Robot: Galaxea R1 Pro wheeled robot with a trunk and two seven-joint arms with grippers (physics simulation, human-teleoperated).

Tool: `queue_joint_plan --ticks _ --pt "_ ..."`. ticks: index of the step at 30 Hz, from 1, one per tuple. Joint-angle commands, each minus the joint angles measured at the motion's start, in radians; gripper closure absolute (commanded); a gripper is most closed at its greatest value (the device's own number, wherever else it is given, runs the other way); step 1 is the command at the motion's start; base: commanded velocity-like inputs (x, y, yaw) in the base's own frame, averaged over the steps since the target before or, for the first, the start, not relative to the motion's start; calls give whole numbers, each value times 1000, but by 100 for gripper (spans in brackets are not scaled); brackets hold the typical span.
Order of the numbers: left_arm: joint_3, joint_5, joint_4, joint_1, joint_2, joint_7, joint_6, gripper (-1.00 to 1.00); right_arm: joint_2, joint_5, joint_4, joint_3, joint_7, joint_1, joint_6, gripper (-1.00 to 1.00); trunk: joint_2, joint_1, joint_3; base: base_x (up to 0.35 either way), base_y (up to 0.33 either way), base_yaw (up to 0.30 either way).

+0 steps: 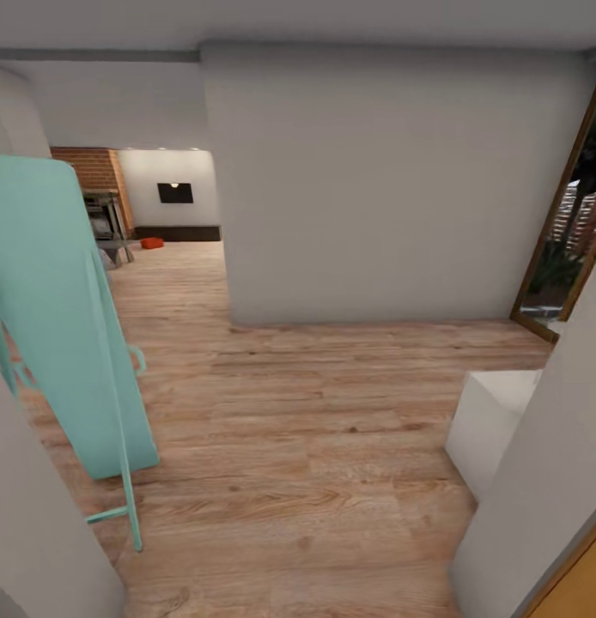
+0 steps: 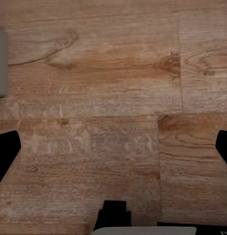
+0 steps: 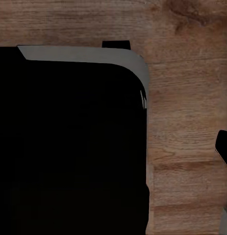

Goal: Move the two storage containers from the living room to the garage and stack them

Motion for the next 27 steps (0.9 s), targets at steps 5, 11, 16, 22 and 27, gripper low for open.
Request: queue_joint_plan --ticks 5,11,16,22,27 --pt "-9 10 1 -1 0 4 -4 -100 0 0 1 -4 4 -1 -3 -100 0 1 -1 343 0 0" --pt "-9 11 1 -1 0 4 -5 -100 0 1 1 -4 4 -1 -3 -100 0 1 -1 343 0 0" --pt "-9 10 1 -1 0 4 -5 -100 0 1 1 -4 4 -1 -3 -100 0 1 -1 343 0 0" --pt "-9 10 1 -1 0 4 -6 -100 0 1 1 -4 4 -1 -3 -100 0 1 -1 344 0 0" --pt "-9 10 1 -1 0 4 -6 -100 0 1 1 -4 4 -1 -3 -100 0 1 -1 343 0 0"
